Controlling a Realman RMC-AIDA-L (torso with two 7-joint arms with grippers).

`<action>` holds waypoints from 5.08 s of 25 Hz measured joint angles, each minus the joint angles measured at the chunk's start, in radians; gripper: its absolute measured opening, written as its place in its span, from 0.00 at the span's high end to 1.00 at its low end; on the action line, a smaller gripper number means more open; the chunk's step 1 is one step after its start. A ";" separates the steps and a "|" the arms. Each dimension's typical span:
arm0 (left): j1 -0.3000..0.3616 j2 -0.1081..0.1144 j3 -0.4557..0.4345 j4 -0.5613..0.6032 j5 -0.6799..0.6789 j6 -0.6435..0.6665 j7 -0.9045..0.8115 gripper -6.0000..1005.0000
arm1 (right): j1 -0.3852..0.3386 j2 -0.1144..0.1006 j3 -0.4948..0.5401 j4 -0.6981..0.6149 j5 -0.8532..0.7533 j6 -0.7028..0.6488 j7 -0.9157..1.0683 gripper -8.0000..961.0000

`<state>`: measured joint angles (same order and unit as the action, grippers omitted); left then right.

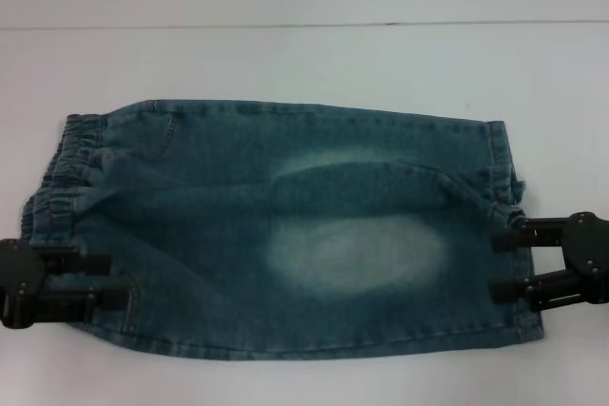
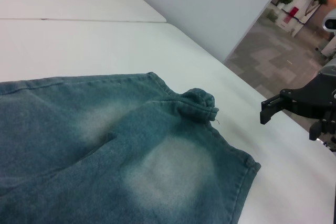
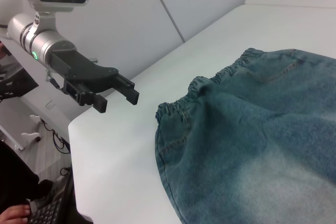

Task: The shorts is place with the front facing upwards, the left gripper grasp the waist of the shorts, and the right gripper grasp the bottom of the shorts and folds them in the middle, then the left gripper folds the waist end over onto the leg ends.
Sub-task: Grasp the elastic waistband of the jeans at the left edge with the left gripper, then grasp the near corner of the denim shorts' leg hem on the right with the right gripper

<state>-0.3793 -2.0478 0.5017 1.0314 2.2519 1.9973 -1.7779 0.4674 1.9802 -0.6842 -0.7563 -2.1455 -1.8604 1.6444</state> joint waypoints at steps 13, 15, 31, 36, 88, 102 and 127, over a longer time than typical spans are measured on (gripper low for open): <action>-0.002 0.001 -0.005 0.001 0.000 -0.002 -0.002 0.31 | 0.006 0.000 0.000 0.000 -0.001 0.001 0.000 0.04; -0.002 0.008 -0.014 0.002 0.000 -0.002 -0.002 0.31 | 0.006 0.000 0.000 0.000 -0.001 0.001 0.000 0.04; 0.016 0.019 -0.126 0.089 0.237 -0.224 -0.010 0.31 | 0.009 0.012 -0.001 0.001 -0.007 0.022 -0.009 0.04; 0.000 0.003 -0.115 0.080 0.314 -0.291 -0.023 0.31 | 0.010 0.012 -0.001 0.002 -0.008 0.023 -0.013 0.04; -0.126 -0.015 -0.073 0.029 0.366 -0.237 -0.118 0.98 | 0.126 -0.085 0.007 -0.008 -0.018 0.071 0.305 0.05; -0.165 -0.007 -0.063 0.032 0.367 -0.236 -0.156 0.98 | 0.198 -0.114 -0.021 -0.093 -0.390 -0.044 0.373 0.05; -0.185 -0.006 -0.056 0.020 0.366 -0.263 -0.183 0.98 | 0.268 -0.016 -0.138 0.003 -0.586 0.023 0.376 0.05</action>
<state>-0.5645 -2.0537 0.4461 1.0515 2.6184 1.7342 -1.9607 0.7351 1.9644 -0.8222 -0.7532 -2.7317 -1.8376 2.0199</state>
